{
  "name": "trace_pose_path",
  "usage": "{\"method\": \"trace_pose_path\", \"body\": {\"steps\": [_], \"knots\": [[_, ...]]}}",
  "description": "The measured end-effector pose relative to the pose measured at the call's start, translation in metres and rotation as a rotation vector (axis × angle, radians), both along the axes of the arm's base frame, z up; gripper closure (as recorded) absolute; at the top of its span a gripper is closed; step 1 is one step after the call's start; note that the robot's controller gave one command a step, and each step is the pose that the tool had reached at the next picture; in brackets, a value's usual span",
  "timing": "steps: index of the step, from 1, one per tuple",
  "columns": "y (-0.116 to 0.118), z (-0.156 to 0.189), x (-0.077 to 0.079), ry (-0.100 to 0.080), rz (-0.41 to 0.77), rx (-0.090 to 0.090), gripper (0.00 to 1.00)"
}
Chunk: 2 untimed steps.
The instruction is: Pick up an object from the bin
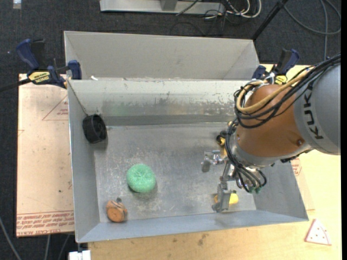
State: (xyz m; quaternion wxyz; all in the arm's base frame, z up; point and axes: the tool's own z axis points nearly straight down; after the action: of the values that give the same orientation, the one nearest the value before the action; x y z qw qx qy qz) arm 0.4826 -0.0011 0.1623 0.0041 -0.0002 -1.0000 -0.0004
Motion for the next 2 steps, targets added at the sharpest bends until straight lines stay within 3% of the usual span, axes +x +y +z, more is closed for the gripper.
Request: {"method": "trace_pose_path", "body": {"steps": [1, 2], "knots": [[0.0, 0.004, 0.002, -0.008, 0.0, 0.0, 0.0], [0.055, -0.016, 0.022, -0.011, 0.013, 0.0, 0.0]]}}
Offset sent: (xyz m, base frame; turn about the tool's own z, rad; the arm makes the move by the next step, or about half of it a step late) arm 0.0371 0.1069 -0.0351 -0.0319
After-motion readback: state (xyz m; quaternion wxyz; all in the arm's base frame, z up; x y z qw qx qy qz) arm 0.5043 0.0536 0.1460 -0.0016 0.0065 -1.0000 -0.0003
